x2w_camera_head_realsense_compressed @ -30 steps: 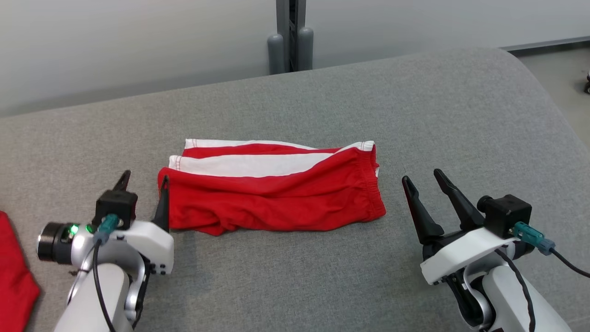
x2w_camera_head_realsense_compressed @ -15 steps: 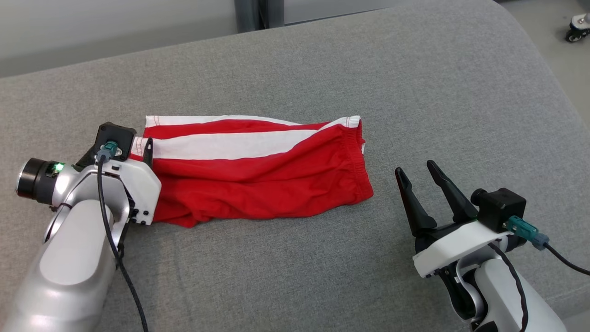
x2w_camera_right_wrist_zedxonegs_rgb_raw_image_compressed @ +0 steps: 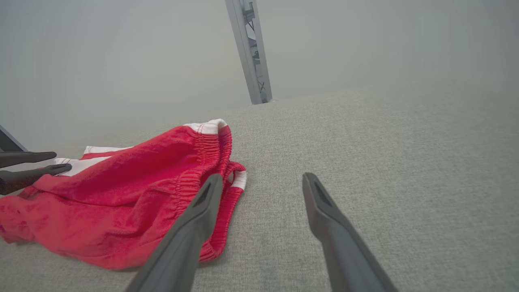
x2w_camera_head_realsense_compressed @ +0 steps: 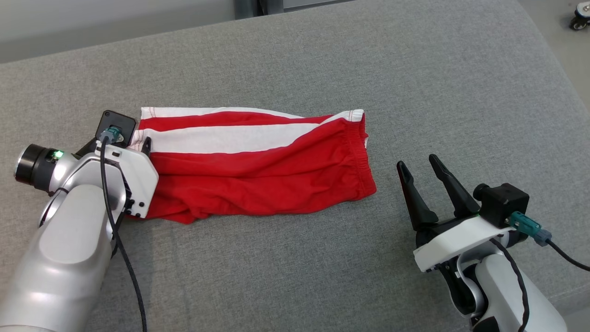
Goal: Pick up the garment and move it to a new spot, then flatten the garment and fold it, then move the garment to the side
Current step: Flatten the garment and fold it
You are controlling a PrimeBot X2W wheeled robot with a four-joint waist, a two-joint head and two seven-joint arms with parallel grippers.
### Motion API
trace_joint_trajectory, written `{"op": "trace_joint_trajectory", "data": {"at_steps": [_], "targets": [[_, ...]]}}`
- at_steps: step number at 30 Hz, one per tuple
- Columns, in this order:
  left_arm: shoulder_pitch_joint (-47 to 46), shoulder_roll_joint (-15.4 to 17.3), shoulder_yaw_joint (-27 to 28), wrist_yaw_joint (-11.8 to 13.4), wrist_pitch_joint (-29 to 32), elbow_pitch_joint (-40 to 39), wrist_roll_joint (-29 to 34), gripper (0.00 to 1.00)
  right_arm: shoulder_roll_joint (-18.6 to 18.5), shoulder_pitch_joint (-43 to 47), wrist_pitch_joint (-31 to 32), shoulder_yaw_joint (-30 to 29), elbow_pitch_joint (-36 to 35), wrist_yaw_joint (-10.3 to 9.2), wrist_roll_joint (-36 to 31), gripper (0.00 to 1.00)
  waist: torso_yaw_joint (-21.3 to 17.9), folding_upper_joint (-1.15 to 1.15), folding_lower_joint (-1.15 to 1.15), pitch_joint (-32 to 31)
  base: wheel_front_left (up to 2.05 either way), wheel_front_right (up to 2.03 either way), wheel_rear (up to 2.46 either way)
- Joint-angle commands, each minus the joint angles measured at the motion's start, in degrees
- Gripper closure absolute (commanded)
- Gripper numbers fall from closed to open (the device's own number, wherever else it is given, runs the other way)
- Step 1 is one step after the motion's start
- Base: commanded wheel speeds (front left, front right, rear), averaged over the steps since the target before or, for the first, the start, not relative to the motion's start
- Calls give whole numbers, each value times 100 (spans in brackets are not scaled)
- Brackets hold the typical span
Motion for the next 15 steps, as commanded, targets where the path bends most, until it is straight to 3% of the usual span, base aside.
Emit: {"op": "trace_joint_trajectory", "data": {"at_steps": [1, 3, 4, 7, 8, 15], "targets": [[-85, -24, -17, -15, -23, 43, -20, 0, -24, -56, -61, -14, 6, 1, -47, 0, 10, 0, 0, 0, 0, 0, 0], [-134, -47, -47, -38, -64, 80, -31, 0, -27, -57, -64, -13, 17, 1, -54, 0, 22, 0, 0, -1, 0, 0, 0], [-159, -53, -60, -45, -83, 94, -40, 6, -27, -60, -64, -9, 20, 1, -58, 0, 25, 0, 0, -1, 0, 0, 0], [-183, -74, -94, -86, -166, 164, -50, 94, -23, -73, -68, 1, 24, 1, -52, 0, 30, 0, 0, 5, 0, 0, 0], [-200, -84, -100, -97, -180, 187, -64, 100, -22, -71, -68, 2, 27, 1, -50, 0, 30, 0, 0, 5, 0, 0, 0], [-285, -88, -134, -88, -243, 332, -117, 100, -16, -81, -59, 16, 68, 1, -40, 0, 24, 0, 0, -7, 0, 0, 0]]}}
